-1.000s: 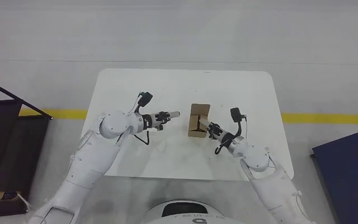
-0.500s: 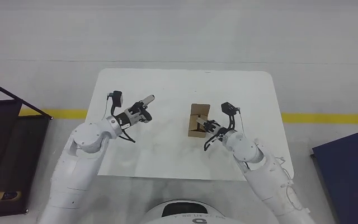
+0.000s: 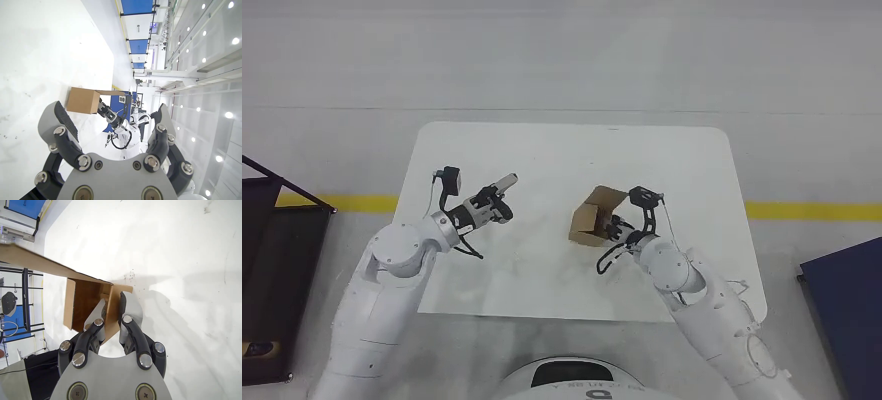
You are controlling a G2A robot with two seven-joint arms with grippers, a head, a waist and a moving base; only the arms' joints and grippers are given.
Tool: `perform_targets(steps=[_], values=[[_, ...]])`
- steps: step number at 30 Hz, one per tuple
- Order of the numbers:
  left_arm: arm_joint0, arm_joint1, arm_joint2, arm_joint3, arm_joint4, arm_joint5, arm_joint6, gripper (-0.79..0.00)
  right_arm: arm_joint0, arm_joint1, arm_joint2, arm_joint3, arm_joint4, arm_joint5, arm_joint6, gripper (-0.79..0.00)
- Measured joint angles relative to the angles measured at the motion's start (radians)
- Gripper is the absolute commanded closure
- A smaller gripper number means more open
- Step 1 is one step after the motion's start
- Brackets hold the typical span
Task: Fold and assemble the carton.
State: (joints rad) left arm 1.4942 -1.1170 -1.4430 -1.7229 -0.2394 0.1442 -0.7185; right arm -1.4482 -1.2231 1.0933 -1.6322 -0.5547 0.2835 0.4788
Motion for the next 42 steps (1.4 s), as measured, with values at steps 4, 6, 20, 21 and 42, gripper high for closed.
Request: perform_targets(steps=[4,6,20,21,42], values=[[0.0,0.0,0.0,0.0,0.0,0.0,0.0,-0.785,-0.017,0.002,-0.002,-0.03,-0.033,0.017,-0.003,0.0],[0.0,0.0,0.0,0.0,0.0,0.0,0.0,-0.785,-0.029,0.004,0.0,-0.051,-0.051,0.027,-0.003,0.0],[0.0,0.0,0.0,0.0,0.0,0.0,0.0,-0.785,-0.113,0.024,-0.011,-0.203,-0.309,0.127,0.084,-0.265],[0.0,0.0,0.0,0.0,0.0,0.0,0.0,-0.785,-0.115,0.024,-0.011,-0.207,-0.318,0.134,0.091,-0.289],[-0.038,-0.007,0.122,0.052,0.052,0.081,-0.042,-0.785,-0.245,0.004,0.182,-0.245,0.149,-0.069,-0.23,-0.65]])
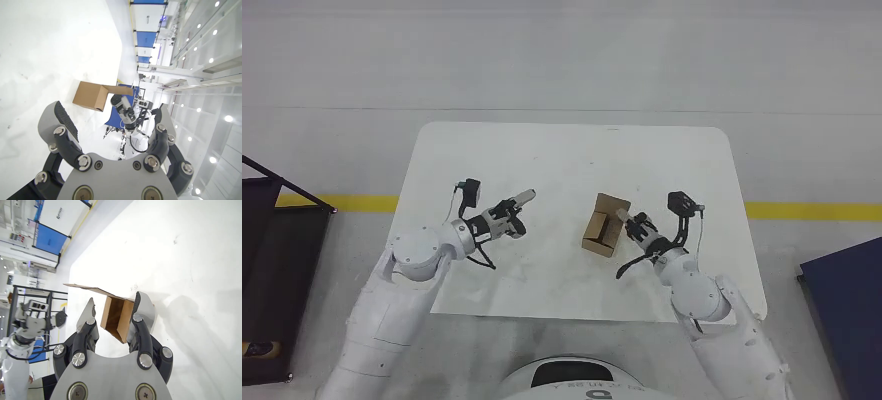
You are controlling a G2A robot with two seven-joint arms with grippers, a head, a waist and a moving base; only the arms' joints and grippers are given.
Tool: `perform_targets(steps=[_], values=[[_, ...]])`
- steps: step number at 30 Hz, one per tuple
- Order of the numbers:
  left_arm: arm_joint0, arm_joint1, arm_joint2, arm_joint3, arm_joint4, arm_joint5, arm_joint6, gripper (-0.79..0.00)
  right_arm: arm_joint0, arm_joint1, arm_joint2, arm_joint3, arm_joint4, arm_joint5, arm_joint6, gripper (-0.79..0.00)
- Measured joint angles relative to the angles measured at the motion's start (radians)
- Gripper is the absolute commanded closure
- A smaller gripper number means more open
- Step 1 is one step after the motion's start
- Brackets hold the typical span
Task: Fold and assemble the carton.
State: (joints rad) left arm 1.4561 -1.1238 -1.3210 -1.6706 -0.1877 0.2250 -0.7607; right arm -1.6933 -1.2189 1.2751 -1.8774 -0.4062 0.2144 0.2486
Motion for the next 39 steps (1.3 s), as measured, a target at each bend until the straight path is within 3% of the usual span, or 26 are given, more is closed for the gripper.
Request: perform_targets(steps=[3,8,17,21,24,29,33,39], values=[[-0.045,-0.002,0.054,0.037,0.052,0.019,-0.035,-0.785,-0.011,-0.005,0.027,0.02,0.074,-0.085,-0.093,-0.72],[-0.12,-0.011,0.118,0.092,0.091,0.043,-0.032,-0.785,-0.031,-0.009,0.041,0.029,0.167,-0.184,-0.13,-0.723],[-0.382,-0.055,0.28,0.306,0.155,0.066,-0.017,-0.785,-0.149,0.001,0.102,-0.003,0.455,-0.338,0.069,-0.73],[-0.502,-0.093,0.379,0.426,0.136,0.057,-0.031,-0.785,-0.203,0.01,0.108,-0.017,0.535,-0.336,0.226,-0.733],[-0.565,-0.122,0.448,0.497,0.12,0.045,-0.043,-0.785,-0.213,0.012,0.086,0.0,0.536,-0.32,0.267,-0.73],[-0.615,-0.164,0.529,0.579,0.079,0.021,-0.037,-0.785,-0.2,0.007,0.037,0.029,0.564,-0.335,0.25,-0.751],[-0.628,-0.191,0.575,0.621,0.05,0.008,-0.036,-0.785,-0.172,-0.003,0.005,0.076,0.597,-0.369,0.17,-0.745],[-0.598,-0.198,0.572,0.622,0.015,-0.01,-0.032,-0.785,-0.104,-0.016,-0.04,0.195,0.605,-0.385,0.073,-0.782]])
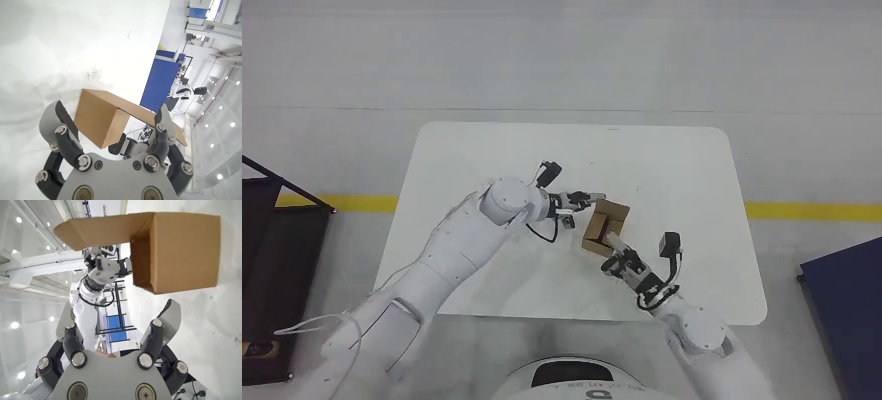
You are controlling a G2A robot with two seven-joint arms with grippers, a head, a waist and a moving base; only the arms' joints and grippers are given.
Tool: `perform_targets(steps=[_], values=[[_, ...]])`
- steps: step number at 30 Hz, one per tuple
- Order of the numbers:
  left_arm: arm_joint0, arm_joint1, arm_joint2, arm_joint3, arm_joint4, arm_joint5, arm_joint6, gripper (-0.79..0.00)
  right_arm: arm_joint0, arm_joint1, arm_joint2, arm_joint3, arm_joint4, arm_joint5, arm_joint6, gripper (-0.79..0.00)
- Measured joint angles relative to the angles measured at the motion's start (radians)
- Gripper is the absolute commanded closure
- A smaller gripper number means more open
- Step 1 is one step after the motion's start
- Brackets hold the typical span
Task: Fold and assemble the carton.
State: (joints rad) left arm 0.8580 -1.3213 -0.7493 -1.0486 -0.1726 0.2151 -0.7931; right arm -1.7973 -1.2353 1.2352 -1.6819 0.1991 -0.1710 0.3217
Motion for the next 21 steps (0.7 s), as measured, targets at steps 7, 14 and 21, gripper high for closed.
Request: perform_targets(steps=[7,14,21], values=[[0.075,0.037,-0.07,-0.064,0.026,-0.008,-0.022,-0.785,0.05,-0.008,-0.013,0.073,-0.018,0.003,-0.08,-0.785],[0.176,0.086,-0.152,-0.196,0.074,-0.007,-0.113,-0.785,0.067,-0.014,0.001,0.107,0.011,-0.046,-0.152,-0.785],[0.261,0.127,-0.231,-0.322,0.122,0.015,-0.167,-0.785,0.08,-0.017,0.007,0.127,0.021,-0.067,-0.165,-0.785]])
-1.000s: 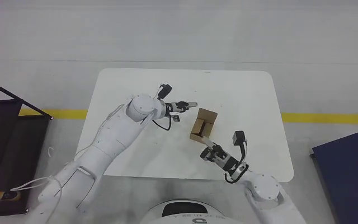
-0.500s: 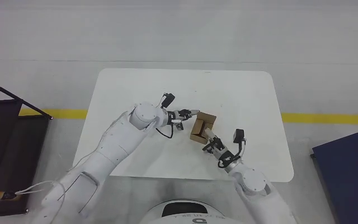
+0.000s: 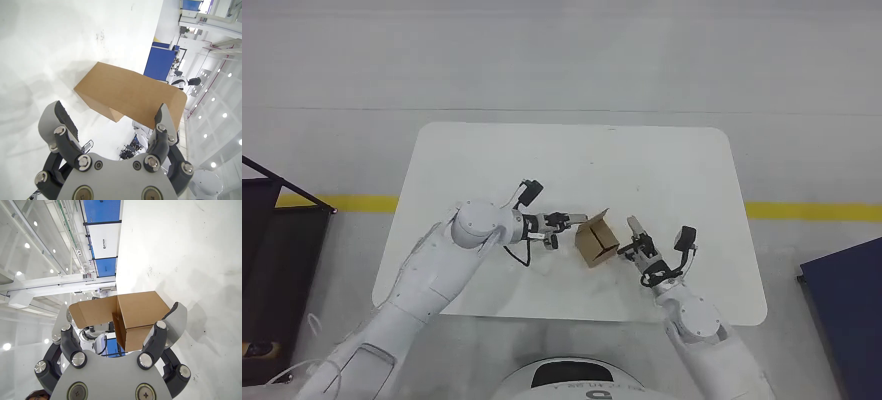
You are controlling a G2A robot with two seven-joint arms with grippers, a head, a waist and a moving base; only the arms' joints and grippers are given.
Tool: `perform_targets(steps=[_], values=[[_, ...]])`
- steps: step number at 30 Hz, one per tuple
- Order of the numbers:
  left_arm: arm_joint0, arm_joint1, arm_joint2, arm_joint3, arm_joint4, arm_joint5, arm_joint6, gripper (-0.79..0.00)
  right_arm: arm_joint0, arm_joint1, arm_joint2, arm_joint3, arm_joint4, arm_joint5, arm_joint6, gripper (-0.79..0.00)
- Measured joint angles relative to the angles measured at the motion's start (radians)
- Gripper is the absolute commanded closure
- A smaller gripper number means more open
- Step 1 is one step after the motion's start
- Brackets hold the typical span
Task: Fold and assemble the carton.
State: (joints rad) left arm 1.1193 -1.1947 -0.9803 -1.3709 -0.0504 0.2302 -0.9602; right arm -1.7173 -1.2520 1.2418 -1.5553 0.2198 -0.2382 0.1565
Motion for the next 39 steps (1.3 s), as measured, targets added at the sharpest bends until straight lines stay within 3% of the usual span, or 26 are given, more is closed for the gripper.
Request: perform_targets(steps=[15,23,31,39], values=[[0.043,0.042,-0.013,-0.093,0.191,-0.024,-0.111,-0.785,0.06,-0.015,-0.056,0.019,0.026,-0.001,0.039,-0.785],[0.052,0.054,-0.078,-0.126,0.127,-0.015,-0.092,-0.785,0.038,-0.004,0.014,-0.019,0.03,0.002,0.041,-0.785],[0.117,0.085,-0.168,-0.178,0.122,-0.02,-0.154,-0.785,-0.044,0.021,0.088,-0.149,0.023,0.097,0.209,-0.785],[0.157,0.104,-0.134,-0.248,0.249,-0.071,-0.221,-0.785,-0.05,0.021,0.045,-0.172,0.016,0.145,0.249,-0.785]])
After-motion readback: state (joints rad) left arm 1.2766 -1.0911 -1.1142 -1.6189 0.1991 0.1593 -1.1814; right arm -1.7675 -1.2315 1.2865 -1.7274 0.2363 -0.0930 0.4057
